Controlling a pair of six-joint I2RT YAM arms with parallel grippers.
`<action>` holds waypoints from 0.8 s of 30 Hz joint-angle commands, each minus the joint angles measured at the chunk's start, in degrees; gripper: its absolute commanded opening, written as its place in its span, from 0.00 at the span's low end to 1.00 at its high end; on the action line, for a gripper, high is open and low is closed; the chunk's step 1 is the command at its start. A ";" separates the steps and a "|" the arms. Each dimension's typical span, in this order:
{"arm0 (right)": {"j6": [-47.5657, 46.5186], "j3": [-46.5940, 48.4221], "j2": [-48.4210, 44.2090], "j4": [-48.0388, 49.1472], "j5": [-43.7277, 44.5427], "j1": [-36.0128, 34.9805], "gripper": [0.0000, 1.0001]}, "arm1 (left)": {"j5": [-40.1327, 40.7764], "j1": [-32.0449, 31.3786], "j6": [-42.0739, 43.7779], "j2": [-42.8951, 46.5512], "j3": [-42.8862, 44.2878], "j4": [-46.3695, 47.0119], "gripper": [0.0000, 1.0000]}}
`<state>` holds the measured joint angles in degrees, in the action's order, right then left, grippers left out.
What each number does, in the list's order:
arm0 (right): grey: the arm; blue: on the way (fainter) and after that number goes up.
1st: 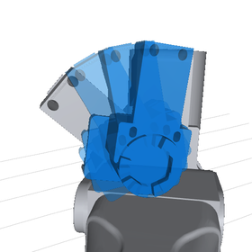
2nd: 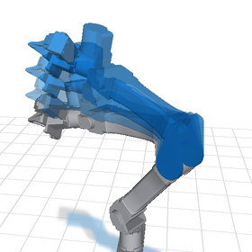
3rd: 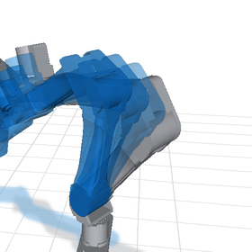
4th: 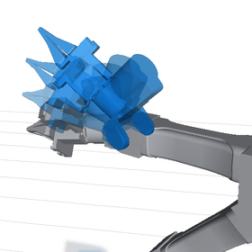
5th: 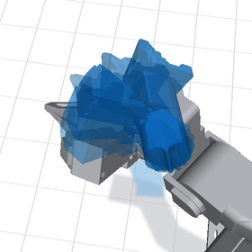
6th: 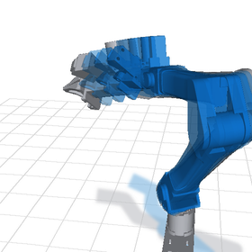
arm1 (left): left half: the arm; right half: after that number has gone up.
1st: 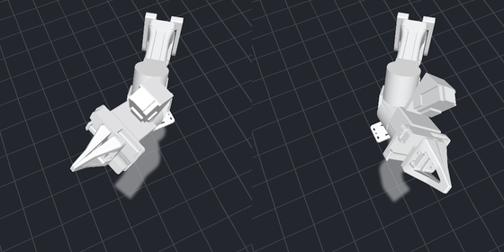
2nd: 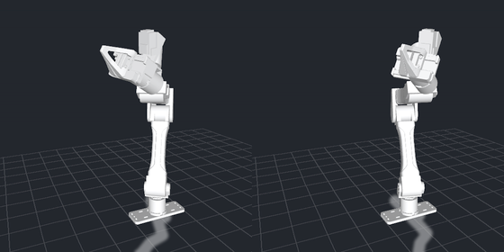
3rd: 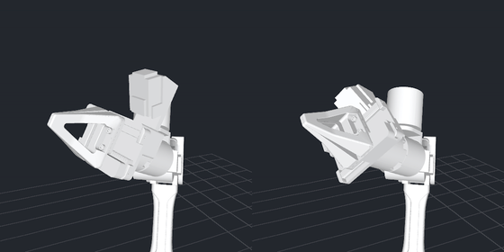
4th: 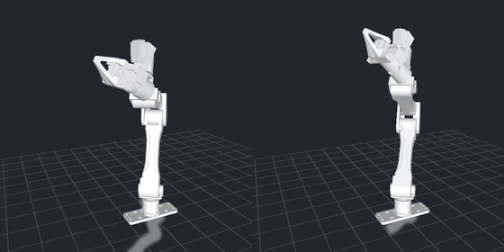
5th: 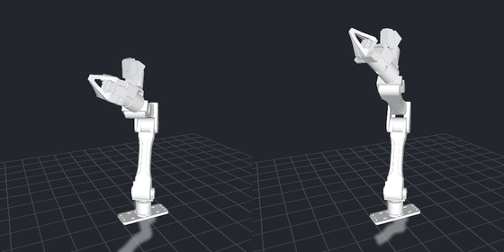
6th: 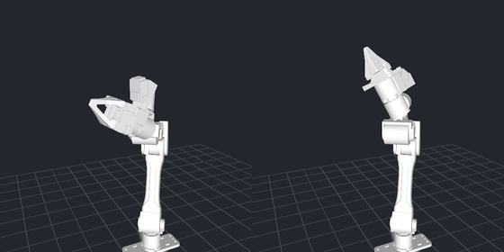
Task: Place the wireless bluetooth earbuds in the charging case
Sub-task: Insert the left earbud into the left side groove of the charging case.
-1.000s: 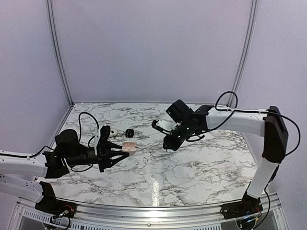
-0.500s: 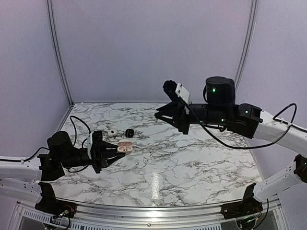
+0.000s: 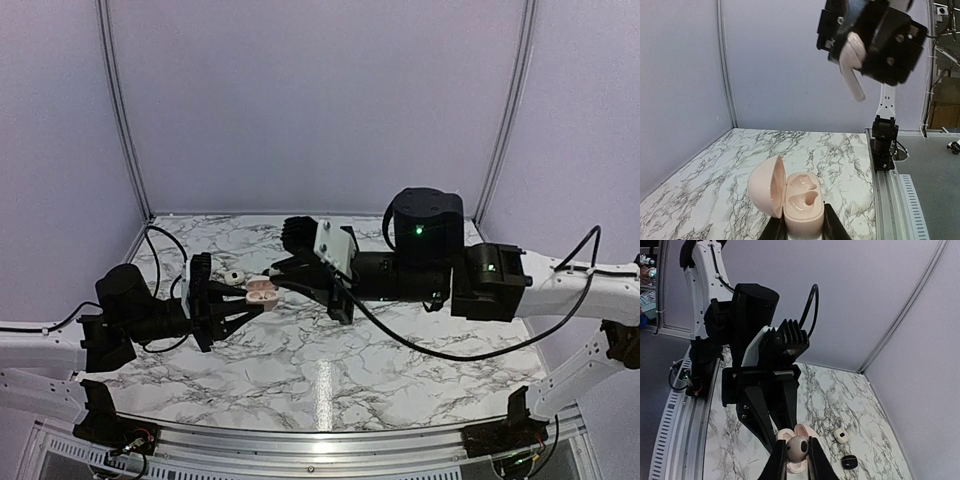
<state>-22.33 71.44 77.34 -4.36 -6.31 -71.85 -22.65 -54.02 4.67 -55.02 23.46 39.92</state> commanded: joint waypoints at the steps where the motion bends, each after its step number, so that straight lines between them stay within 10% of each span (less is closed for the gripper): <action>1: -0.15 2.32 3.14 4.65 14.43 -2.50 0.03 | 5.74 -0.22 -6.49 -2.04 2.99 2.75 0.00; 24: 4.76 4.20 8.95 9.69 19.08 -2.76 0.03 | 9.95 -0.21 -8.33 -1.58 1.77 6.92 0.00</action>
<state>-19.03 73.17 85.17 3.11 11.53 -74.37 -13.74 -54.06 -3.25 -57.65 25.50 43.24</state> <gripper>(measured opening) 0.134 0.219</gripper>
